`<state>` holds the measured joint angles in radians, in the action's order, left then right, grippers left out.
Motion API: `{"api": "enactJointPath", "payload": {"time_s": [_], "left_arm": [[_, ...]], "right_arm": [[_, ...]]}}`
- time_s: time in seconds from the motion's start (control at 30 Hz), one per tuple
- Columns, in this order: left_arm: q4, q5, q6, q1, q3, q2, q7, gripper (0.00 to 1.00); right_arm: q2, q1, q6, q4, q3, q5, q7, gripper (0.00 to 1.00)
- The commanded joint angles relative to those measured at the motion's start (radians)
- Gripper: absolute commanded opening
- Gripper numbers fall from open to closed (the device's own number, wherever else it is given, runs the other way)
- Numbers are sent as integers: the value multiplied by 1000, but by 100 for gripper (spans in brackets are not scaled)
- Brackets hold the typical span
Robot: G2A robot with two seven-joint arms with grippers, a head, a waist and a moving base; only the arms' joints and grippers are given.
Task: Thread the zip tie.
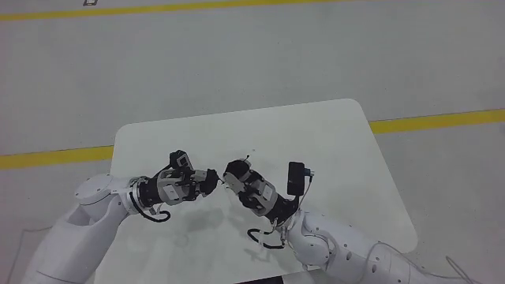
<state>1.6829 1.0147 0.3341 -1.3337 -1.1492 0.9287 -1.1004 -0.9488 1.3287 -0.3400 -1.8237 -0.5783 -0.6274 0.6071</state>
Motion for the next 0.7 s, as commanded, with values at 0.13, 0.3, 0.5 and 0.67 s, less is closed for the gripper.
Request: {"api": "enactJointPath", "payload": {"time_s": [0.13, 0.3, 0.5, 0.67], "left_arm": [[0, 0, 0, 0, 0, 0, 0, 0], [0, 0, 0, 0, 0, 0, 0, 0], [0, 0, 0, 0, 0, 0, 0, 0], [11, 60, -24, 11, 46, 17, 70, 0]], "right_arm": [[-2, 6, 0, -2, -11, -6, -8, 100], [-1, 13, 0, -3, -21, -18, -14, 100], [9, 42, 0, 11, -43, -84, 6, 100], [17, 85, 7, 37, -84, -168, 42, 100]]}}
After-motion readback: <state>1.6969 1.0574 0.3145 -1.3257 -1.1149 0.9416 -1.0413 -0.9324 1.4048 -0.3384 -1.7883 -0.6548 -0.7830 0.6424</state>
